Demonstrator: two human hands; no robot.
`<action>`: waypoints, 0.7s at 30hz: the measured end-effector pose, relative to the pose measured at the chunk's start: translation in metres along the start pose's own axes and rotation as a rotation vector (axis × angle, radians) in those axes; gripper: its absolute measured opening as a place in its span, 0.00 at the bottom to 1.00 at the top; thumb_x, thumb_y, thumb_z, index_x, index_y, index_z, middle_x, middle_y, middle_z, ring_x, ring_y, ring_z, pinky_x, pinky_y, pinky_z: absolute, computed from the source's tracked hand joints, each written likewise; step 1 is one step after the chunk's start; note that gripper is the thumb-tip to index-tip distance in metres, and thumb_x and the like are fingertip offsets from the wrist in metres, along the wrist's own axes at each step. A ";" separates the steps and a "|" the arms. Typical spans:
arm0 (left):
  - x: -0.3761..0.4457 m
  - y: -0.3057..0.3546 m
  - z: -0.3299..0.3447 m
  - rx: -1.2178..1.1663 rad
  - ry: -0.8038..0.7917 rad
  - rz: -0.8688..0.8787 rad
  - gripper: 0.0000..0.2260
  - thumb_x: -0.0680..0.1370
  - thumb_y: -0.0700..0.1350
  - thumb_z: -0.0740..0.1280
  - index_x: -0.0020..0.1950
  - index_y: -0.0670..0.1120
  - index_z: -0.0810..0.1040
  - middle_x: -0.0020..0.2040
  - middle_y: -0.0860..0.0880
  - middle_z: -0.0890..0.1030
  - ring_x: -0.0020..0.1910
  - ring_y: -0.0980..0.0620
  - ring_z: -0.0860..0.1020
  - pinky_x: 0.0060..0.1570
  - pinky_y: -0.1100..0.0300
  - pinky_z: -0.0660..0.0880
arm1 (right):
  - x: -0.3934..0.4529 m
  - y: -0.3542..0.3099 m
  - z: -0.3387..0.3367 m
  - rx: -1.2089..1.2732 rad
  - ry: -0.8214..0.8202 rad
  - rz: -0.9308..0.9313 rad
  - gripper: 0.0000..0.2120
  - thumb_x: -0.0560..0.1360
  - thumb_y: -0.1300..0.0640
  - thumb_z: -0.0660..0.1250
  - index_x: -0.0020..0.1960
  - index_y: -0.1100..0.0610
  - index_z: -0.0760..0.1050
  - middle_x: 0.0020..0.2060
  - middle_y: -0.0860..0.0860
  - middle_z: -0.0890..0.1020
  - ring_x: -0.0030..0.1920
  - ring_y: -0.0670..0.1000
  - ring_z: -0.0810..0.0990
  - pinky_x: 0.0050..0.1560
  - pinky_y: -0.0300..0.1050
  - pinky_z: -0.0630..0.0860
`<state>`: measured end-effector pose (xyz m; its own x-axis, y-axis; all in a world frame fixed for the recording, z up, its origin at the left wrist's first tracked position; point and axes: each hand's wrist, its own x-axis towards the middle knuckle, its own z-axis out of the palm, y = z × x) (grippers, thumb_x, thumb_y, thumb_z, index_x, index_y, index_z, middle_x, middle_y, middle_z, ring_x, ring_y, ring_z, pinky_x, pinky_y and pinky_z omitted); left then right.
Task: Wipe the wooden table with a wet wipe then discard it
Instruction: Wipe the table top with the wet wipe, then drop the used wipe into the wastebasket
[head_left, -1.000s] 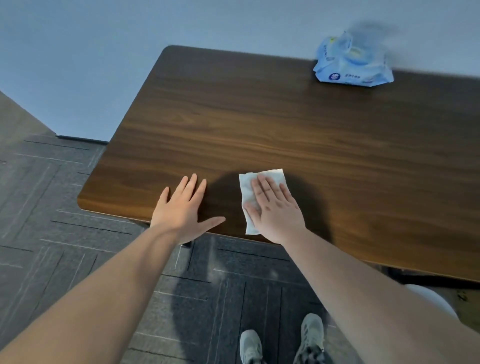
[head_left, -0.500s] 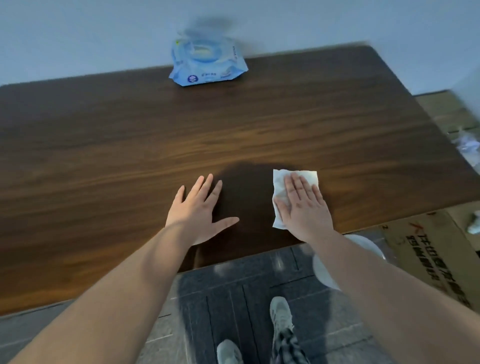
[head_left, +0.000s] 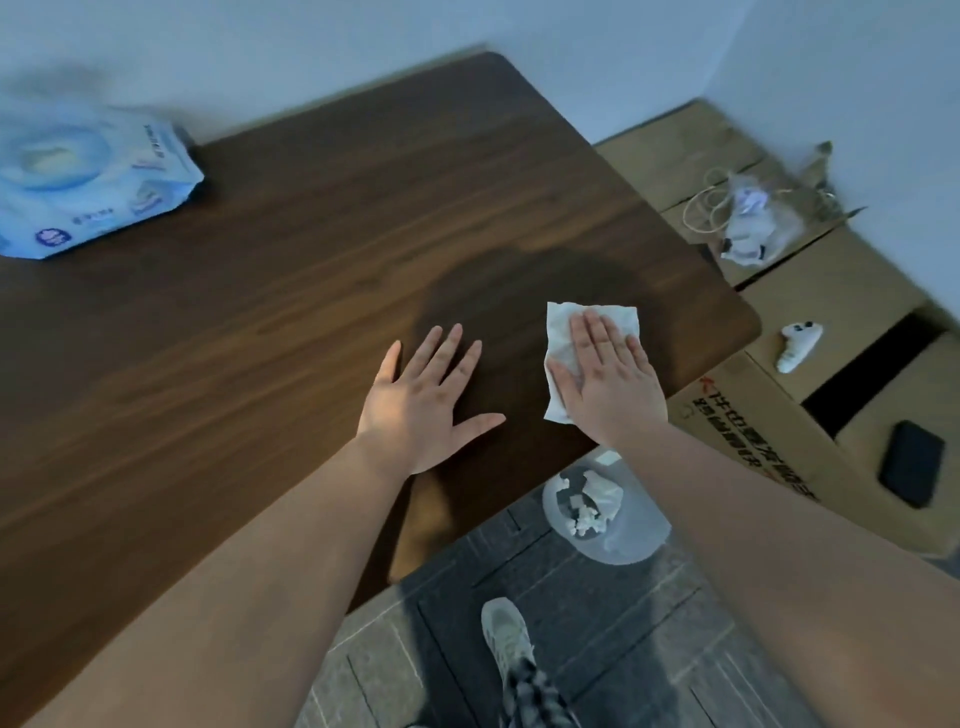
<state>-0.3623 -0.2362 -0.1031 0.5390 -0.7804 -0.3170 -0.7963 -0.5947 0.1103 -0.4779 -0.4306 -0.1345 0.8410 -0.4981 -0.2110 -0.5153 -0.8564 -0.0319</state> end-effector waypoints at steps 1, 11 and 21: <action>0.014 0.008 -0.003 0.002 0.001 0.013 0.37 0.74 0.71 0.41 0.77 0.55 0.39 0.79 0.52 0.39 0.76 0.53 0.37 0.74 0.45 0.41 | 0.006 0.012 -0.001 0.005 0.000 0.018 0.33 0.78 0.37 0.37 0.77 0.52 0.36 0.78 0.50 0.42 0.77 0.48 0.40 0.73 0.47 0.36; 0.127 0.086 -0.018 0.058 -0.011 0.125 0.36 0.74 0.71 0.40 0.77 0.55 0.37 0.78 0.51 0.38 0.76 0.52 0.36 0.74 0.45 0.40 | 0.047 0.119 -0.012 0.100 0.027 0.174 0.34 0.78 0.36 0.41 0.77 0.53 0.39 0.78 0.50 0.44 0.77 0.49 0.41 0.75 0.48 0.39; 0.172 0.165 -0.021 0.044 0.066 0.285 0.33 0.77 0.67 0.42 0.78 0.53 0.41 0.79 0.51 0.41 0.77 0.52 0.38 0.73 0.47 0.39 | 0.016 0.166 0.000 0.542 0.298 0.213 0.22 0.82 0.54 0.52 0.74 0.59 0.59 0.75 0.51 0.59 0.75 0.44 0.52 0.71 0.35 0.46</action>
<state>-0.3950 -0.4730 -0.1197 0.3070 -0.9266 -0.2172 -0.9286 -0.3416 0.1448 -0.5498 -0.5805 -0.1427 0.6812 -0.7321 0.0099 -0.6201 -0.5841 -0.5237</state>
